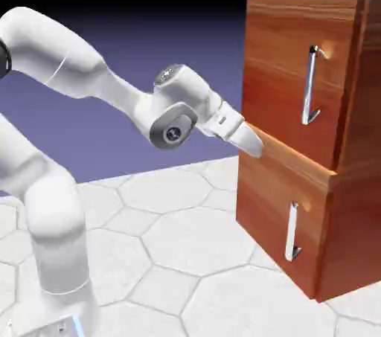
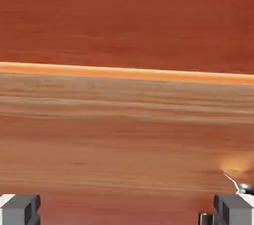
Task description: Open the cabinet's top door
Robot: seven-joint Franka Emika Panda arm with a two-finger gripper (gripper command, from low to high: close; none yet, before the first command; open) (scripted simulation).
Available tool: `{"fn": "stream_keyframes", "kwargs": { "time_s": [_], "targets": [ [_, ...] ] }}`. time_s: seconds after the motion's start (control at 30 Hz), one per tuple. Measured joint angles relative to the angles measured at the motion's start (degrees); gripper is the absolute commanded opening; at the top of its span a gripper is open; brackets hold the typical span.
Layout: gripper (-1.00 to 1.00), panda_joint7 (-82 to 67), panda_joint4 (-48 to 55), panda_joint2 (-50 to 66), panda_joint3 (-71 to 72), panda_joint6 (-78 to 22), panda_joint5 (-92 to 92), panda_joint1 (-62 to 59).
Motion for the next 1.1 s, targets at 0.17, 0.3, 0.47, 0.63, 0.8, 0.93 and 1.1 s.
{"fn": "stream_keyframes", "kwargs": {
  "time_s": [0.17,0.3,0.47,0.63,0.8,0.93,1.1],
  "targets": [
    [0.0,9.5,2.3,-1.5,-4.3,-0.1,-12.5,3.6],
    [0.0,17.2,4.2,-2.7,-7.7,-0.2,-22.4,6.5],
    [0.0,26.7,6.5,-4.2,-12.0,-0.2,-34.9,10.1],
    [0.0,36.2,8.8,-5.8,-16.3,-0.3,-47.4,13.8],
    [0.0,45.7,11.1,-7.3,-20.5,-0.4,-59.8,17.4],
    [0.0,53.4,13.0,-8.5,-24.0,-0.5,-69.8,20.3],
    [0.0,62.9,15.3,-10.0,-28.2,-0.6,-82.2,23.9]
  ]
}}
